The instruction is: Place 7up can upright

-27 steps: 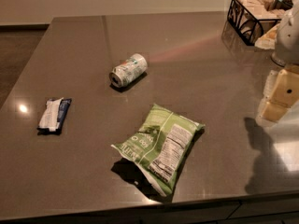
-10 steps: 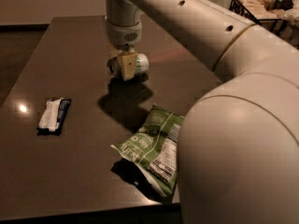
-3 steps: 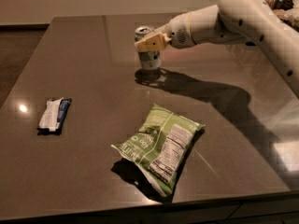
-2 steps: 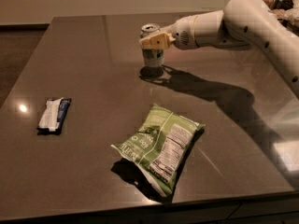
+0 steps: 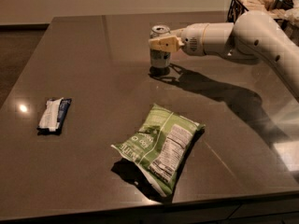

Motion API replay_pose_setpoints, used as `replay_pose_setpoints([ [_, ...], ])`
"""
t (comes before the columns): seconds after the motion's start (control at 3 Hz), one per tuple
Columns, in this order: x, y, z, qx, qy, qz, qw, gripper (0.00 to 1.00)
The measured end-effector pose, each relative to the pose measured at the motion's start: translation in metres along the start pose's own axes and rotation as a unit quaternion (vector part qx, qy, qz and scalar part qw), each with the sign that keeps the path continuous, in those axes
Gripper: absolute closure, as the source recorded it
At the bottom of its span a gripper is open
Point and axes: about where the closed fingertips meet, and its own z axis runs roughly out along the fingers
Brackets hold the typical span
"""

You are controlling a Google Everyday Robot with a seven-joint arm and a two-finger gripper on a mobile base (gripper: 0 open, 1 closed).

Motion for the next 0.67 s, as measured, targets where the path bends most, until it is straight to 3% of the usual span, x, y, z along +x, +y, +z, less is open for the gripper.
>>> replay_pose_setpoints([
  [0.33, 0.0085, -0.0047, -0.0087, 0.000, -0.016, 0.001, 0.9999, 1.00],
  [0.67, 0.0157, -0.0012, -0.0137, -0.009, -0.021, -0.005, 0.9997, 0.83],
])
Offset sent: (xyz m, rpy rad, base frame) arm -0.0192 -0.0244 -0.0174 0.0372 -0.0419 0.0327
